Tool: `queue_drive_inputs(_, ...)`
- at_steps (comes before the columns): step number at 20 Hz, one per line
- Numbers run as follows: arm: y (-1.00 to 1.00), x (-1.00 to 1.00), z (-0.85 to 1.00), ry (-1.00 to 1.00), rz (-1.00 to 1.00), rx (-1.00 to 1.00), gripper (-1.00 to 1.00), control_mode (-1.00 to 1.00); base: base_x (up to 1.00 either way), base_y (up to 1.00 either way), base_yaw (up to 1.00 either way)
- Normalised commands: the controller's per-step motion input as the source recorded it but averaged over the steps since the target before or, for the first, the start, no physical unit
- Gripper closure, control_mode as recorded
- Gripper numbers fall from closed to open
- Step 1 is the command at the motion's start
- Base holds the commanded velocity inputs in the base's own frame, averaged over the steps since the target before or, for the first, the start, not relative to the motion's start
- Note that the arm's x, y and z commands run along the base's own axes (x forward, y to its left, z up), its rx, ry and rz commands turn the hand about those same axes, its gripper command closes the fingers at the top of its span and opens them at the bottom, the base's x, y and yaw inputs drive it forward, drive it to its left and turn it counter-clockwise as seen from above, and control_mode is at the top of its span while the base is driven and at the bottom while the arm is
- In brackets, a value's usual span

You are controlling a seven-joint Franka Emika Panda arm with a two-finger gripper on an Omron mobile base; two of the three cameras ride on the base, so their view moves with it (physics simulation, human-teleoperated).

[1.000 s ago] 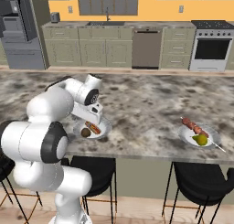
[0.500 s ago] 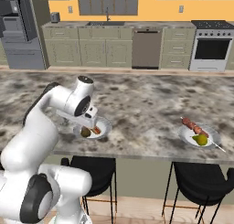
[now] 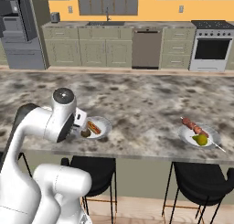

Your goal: Pick up the pear and kiwi from the fridge and place one fruit on each plate on the dining counter.

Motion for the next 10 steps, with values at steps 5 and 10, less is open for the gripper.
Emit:
queue_drive_inputs(5, 0.0, -0.49, 0.82, -0.35, 0.0, 0.0, -1.0, -1.0, 0.0, 0.0, 0.0)
queue_drive_inputs(10, 0.0, -0.38, 0.83, -0.28, 0.0, 0.0, -1.0, -1.0, 0.0, 0.0, 0.0)
